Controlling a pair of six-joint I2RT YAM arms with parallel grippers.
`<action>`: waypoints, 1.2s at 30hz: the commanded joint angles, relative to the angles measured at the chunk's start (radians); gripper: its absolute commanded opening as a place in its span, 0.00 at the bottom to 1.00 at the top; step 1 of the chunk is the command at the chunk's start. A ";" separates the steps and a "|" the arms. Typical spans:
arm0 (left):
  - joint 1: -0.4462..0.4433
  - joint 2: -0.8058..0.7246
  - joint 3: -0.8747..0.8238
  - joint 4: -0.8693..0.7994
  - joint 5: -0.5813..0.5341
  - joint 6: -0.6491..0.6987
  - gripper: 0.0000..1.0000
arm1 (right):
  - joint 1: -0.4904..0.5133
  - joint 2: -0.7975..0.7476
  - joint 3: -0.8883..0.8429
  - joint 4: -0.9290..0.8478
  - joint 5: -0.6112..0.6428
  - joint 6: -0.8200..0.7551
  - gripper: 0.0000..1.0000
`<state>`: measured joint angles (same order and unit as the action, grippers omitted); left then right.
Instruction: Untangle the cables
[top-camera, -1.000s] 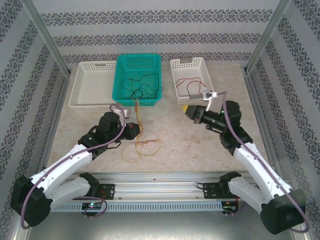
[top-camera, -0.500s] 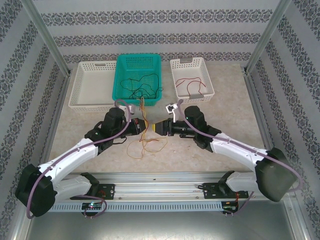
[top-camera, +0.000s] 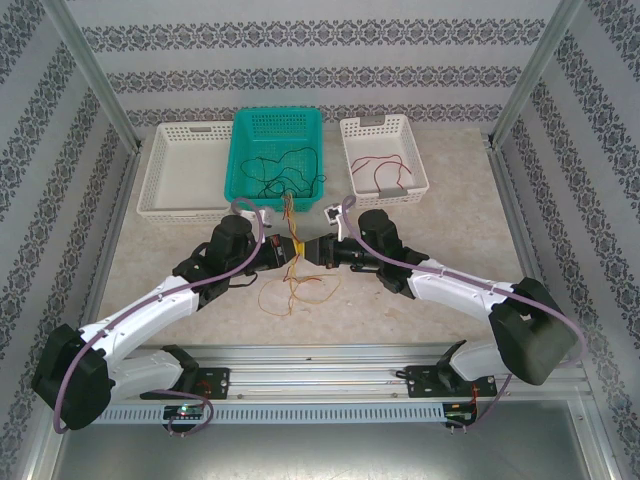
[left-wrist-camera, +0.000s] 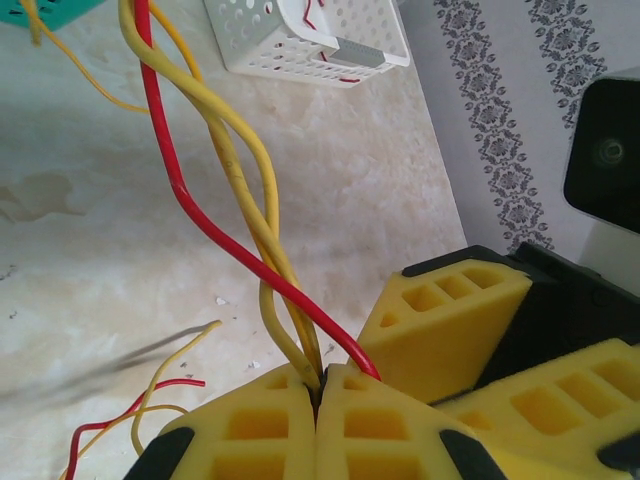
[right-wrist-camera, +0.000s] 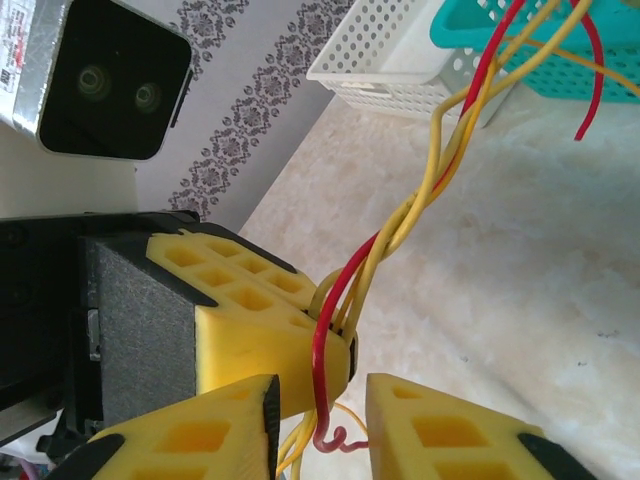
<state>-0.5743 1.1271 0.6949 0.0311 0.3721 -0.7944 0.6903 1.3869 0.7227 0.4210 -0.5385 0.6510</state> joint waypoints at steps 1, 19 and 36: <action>-0.015 -0.003 0.011 0.072 0.048 -0.010 0.00 | 0.009 0.011 0.023 0.048 0.037 -0.007 0.26; -0.015 -0.033 -0.032 0.152 0.089 -0.053 0.00 | -0.010 -0.044 -0.042 0.130 0.095 0.021 0.00; -0.013 -0.077 -0.037 0.047 0.058 0.013 0.00 | -0.249 -0.344 -0.230 0.092 0.177 0.104 0.00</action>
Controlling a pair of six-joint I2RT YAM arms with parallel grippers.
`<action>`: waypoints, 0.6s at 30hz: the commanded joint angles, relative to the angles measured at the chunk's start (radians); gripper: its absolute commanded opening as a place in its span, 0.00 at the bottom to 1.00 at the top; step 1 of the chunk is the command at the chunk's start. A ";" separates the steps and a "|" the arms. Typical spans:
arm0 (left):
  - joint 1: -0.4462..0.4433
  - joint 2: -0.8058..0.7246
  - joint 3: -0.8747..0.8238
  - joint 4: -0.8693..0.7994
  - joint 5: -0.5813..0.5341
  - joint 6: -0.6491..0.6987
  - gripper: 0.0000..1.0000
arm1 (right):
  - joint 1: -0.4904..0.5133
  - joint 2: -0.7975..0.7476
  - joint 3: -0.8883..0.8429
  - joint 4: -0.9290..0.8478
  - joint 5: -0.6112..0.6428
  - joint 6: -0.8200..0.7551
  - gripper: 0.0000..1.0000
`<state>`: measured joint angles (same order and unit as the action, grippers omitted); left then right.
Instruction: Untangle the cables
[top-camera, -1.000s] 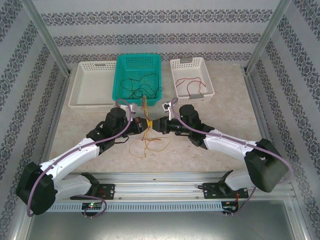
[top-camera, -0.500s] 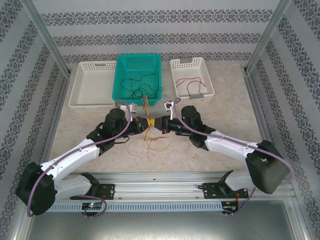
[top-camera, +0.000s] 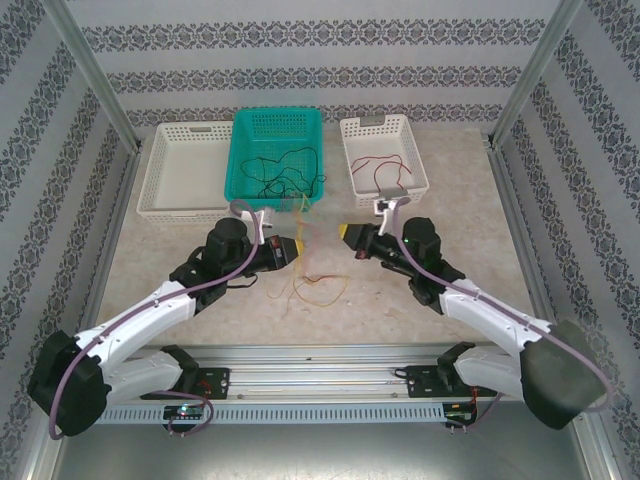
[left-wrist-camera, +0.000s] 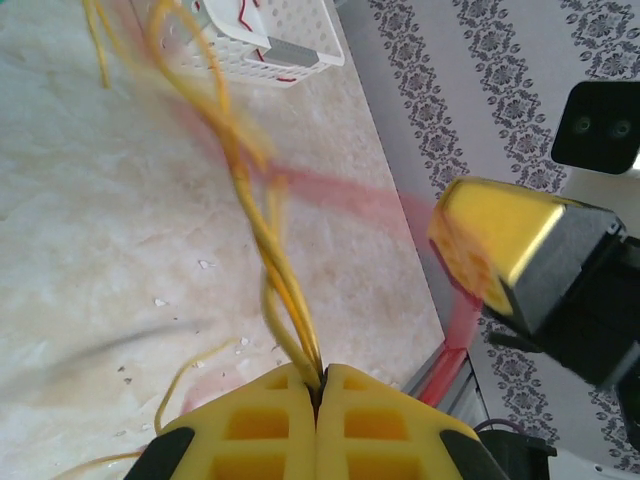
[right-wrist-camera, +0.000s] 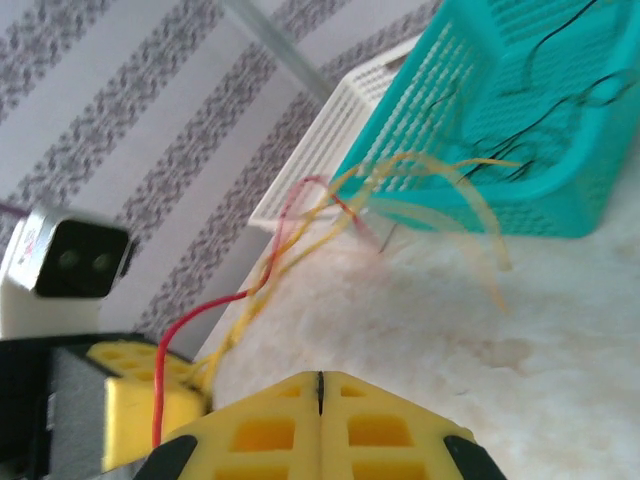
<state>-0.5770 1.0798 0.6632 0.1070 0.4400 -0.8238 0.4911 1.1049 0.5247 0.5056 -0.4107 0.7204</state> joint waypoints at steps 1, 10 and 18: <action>-0.011 -0.035 -0.005 -0.039 -0.013 0.050 0.00 | -0.077 -0.090 -0.045 -0.003 0.057 0.047 0.00; -0.011 -0.032 -0.017 -0.045 -0.008 0.054 0.00 | -0.136 -0.150 -0.048 -0.034 -0.080 0.041 0.00; -0.011 0.020 -0.013 0.065 0.014 -0.036 0.00 | 0.102 0.002 -0.014 0.060 -0.082 -0.048 0.28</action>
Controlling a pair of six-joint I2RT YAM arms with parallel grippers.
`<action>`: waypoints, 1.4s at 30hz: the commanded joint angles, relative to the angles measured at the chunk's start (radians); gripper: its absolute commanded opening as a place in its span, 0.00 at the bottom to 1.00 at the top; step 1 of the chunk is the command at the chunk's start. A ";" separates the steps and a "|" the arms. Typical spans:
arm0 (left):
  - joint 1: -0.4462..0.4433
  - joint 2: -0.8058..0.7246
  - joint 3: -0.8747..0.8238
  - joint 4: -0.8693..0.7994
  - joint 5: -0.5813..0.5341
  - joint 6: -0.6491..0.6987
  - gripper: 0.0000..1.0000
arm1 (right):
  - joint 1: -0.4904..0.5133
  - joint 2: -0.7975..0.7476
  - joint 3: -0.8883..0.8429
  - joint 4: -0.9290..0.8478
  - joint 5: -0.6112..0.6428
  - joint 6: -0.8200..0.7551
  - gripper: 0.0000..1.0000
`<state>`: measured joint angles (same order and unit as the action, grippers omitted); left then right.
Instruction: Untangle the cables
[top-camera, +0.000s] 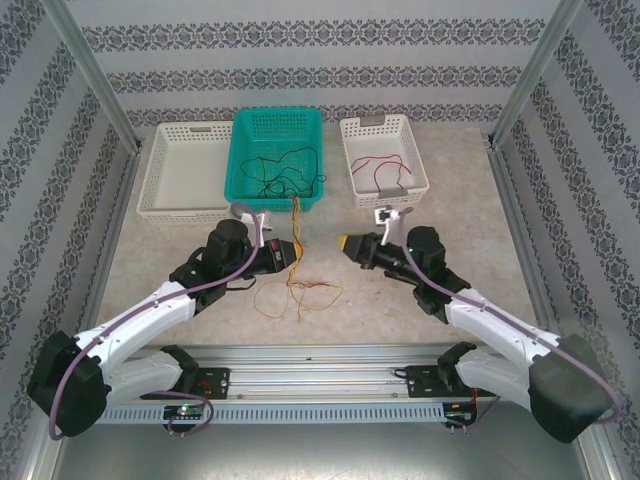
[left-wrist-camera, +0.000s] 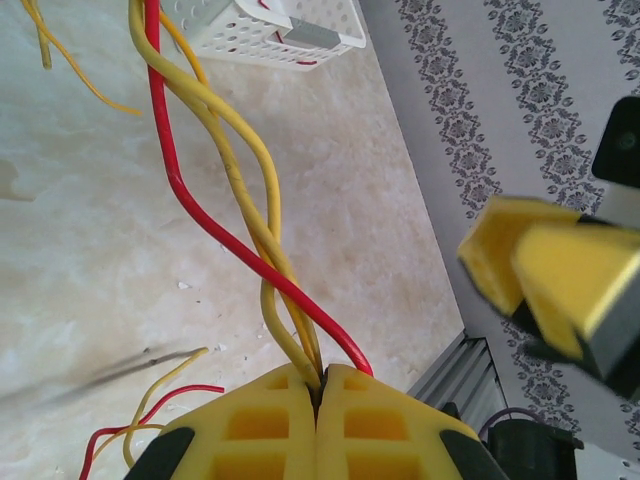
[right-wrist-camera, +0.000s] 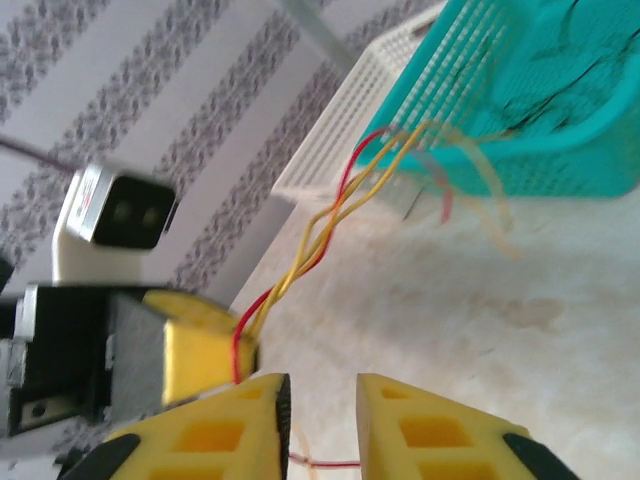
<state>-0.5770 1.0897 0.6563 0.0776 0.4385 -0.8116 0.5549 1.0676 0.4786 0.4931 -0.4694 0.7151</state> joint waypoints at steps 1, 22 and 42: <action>-0.011 0.016 -0.008 0.119 0.019 -0.071 0.00 | 0.059 0.060 0.037 0.081 -0.021 -0.051 0.31; -0.014 0.063 -0.043 0.263 0.051 -0.183 0.00 | 0.172 0.242 0.039 0.338 0.078 -0.004 0.40; -0.015 0.063 -0.070 0.366 0.072 -0.238 0.00 | 0.200 0.351 0.047 0.446 0.131 0.040 0.00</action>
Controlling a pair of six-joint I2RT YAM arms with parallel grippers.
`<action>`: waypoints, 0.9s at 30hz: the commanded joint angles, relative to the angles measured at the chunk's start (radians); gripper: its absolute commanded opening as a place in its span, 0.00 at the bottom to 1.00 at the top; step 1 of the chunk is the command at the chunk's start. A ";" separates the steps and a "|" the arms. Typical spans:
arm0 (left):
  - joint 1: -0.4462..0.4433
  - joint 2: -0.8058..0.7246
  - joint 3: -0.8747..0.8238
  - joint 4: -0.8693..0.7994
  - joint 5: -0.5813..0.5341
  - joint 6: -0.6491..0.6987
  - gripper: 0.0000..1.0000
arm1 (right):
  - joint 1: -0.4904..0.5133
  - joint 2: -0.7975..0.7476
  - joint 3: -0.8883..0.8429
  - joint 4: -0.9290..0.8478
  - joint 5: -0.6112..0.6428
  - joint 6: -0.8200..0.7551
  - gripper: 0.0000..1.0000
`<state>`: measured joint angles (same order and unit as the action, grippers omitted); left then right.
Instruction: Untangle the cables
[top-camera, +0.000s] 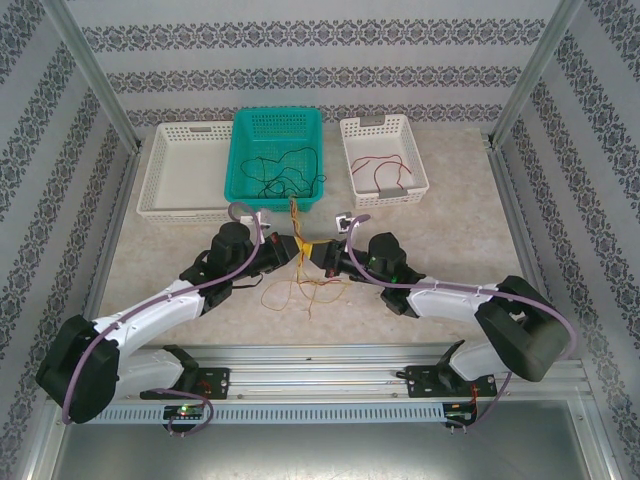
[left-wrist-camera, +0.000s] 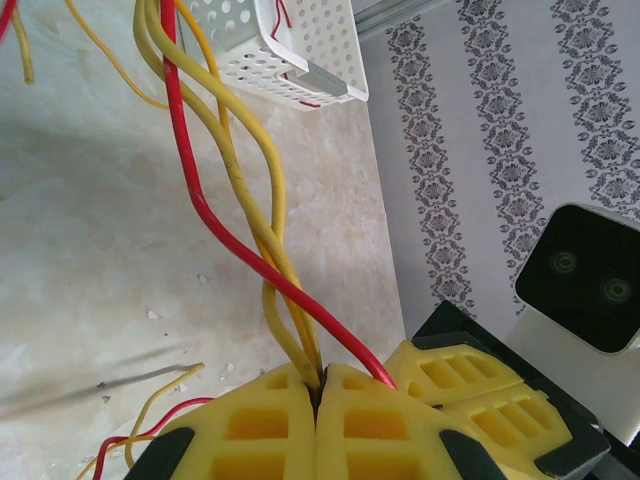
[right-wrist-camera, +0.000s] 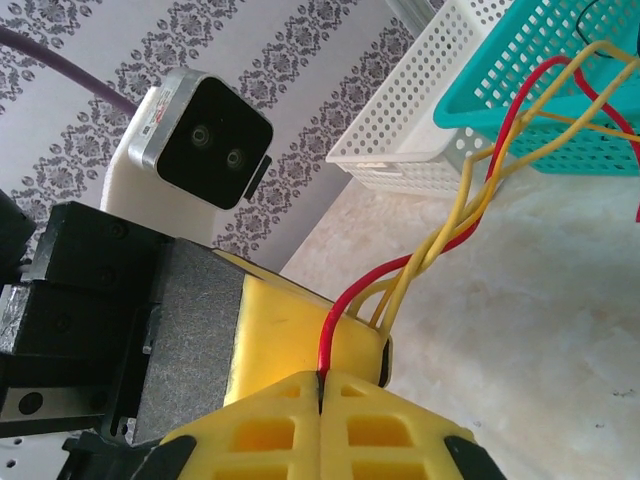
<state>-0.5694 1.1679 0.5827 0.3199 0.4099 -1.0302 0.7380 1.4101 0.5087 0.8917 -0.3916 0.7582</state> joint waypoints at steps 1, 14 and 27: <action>-0.023 -0.019 0.002 0.118 0.101 -0.016 0.00 | 0.015 -0.002 0.009 0.043 0.071 -0.008 0.00; -0.023 -0.073 -0.036 0.039 0.113 0.031 0.00 | -0.055 -0.157 -0.118 -0.015 0.310 0.045 0.00; -0.023 -0.116 -0.049 -0.034 0.133 0.071 0.00 | -0.151 -0.307 -0.190 -0.101 0.384 0.086 0.00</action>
<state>-0.5835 1.0687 0.5388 0.3073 0.5236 -0.9955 0.6041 1.1320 0.3565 0.8112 -0.0486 0.8185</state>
